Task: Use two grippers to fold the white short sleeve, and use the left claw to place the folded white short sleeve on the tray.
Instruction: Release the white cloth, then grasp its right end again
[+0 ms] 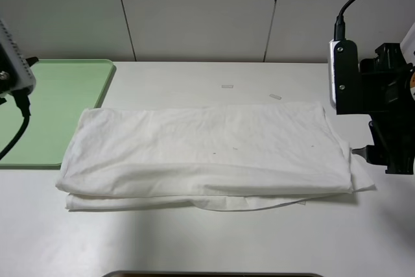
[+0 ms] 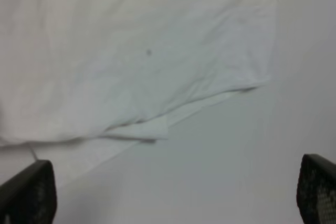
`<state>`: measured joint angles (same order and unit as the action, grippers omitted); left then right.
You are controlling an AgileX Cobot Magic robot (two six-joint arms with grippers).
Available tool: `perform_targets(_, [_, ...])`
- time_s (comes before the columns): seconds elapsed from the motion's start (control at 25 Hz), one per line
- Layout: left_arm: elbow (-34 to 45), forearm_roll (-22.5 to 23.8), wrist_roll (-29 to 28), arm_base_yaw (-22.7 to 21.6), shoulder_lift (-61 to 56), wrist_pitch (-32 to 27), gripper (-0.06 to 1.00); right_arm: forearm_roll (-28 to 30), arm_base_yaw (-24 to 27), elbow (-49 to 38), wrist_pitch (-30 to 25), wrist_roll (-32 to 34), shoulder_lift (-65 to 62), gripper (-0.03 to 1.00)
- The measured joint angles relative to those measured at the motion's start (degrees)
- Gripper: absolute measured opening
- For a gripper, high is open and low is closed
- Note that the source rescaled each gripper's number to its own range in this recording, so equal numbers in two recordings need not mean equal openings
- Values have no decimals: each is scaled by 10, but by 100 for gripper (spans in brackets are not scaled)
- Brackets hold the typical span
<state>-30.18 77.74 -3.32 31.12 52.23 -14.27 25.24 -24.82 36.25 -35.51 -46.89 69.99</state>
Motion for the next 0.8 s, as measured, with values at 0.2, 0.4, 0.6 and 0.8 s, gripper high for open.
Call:
perform_targets(0.2, [0, -76, -26, 0, -49, -23, 91, 0, 0, 0, 16, 33, -34, 100])
perform_targets(0.4, [-24, -287, -29, 0, -179, -83, 90, 0, 0, 0, 73, 130, -78, 100])
perform_targets(0.6, [-84, -439, -24, 0, -237, -151, 90, -4, 0, 0, 165, 245, -166, 100])
perform_targets(0.8, [-124, -532, -10, 0, -263, -203, 90, -6, 0, 0, 178, 257, -216, 100])
